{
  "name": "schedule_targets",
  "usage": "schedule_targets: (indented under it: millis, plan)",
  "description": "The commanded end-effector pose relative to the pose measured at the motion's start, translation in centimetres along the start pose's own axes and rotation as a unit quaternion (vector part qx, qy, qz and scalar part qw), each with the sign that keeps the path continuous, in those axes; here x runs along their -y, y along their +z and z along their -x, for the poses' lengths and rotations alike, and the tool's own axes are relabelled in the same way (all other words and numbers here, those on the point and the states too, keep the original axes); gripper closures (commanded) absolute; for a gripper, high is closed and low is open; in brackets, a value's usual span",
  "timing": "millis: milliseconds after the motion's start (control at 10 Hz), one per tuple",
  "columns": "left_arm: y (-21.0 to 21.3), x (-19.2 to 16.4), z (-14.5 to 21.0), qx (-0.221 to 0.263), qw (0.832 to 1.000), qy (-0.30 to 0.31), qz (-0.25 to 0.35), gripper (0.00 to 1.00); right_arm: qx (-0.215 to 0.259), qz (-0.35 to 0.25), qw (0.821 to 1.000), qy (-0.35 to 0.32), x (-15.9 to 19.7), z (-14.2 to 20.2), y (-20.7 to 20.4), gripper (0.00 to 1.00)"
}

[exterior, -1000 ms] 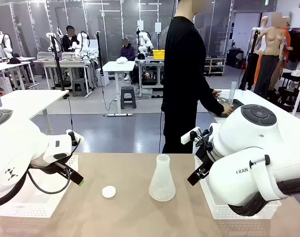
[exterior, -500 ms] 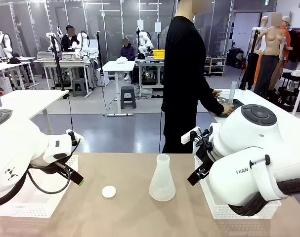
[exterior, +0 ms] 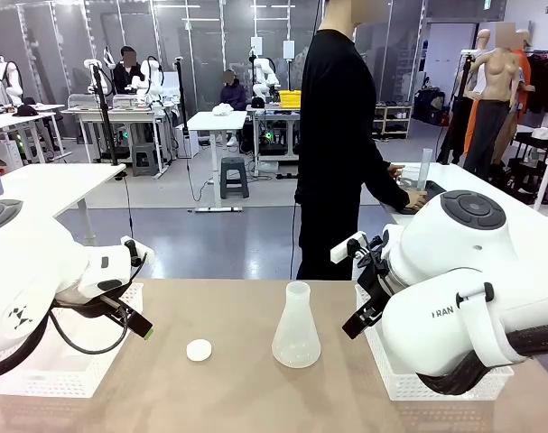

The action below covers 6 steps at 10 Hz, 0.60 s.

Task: Prepare the solutions needed for the experiment.
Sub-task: Pick up the Plastic Funnel and insert it into the Big flask.

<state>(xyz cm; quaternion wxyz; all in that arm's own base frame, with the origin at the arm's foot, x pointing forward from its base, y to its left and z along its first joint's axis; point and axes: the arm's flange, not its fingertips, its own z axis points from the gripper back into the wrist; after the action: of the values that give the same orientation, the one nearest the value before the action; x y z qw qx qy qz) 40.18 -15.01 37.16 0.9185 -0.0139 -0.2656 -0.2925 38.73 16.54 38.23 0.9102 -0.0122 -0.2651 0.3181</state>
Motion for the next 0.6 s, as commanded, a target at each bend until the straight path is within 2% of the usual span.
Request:
schedule_targets:
  millis: [0, 500]
  plan:
    - [0.0, -0.02, 0.0, 0.0, 1.0, 0.0, 0.0, 0.0, 0.001, 0.001, 1.0, 0.0, -0.01, -0.03, 0.07, 0.0]
    - [0.0, -0.02, 0.0, 0.0, 1.0, 0.0, 0.0, 0.0, 0.001, 0.001, 1.0, 0.0, -0.01, -0.03, 0.07, 0.0]
